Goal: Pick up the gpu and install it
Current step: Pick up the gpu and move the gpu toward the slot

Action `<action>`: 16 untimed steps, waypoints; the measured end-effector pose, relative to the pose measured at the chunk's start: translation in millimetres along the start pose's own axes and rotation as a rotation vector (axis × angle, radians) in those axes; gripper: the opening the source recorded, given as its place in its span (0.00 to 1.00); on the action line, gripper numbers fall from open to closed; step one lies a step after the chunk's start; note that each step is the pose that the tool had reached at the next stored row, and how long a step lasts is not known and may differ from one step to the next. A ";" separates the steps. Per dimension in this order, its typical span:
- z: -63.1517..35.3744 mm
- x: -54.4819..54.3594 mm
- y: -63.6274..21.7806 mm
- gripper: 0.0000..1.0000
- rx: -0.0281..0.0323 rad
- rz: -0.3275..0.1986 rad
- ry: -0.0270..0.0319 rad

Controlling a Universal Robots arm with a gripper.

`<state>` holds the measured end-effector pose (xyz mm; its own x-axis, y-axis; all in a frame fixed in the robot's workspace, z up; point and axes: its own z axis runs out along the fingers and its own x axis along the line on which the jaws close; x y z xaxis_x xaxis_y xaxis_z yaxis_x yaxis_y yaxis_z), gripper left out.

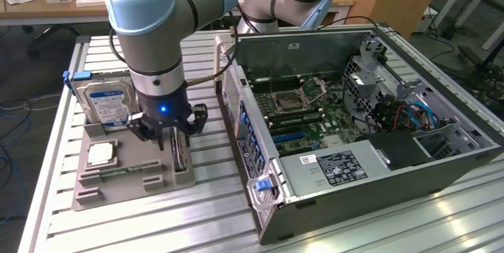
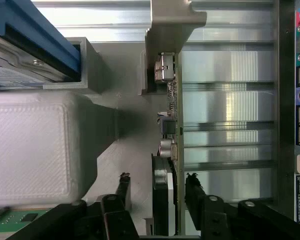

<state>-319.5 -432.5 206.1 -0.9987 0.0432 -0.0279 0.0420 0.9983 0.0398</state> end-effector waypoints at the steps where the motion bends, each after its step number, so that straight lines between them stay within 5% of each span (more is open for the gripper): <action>1: 0.0 0.0 0.0 0.59 0.0000 0.000 0.0001; 7: 0.0 -0.1 0.0 0.33 -0.0001 0.000 0.0000; 16: 0.2 -1.4 0.0 0.33 -0.0001 0.000 -0.0001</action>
<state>-318.1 -432.5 205.9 -0.9987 0.0431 -0.0280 0.0420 0.9983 0.0399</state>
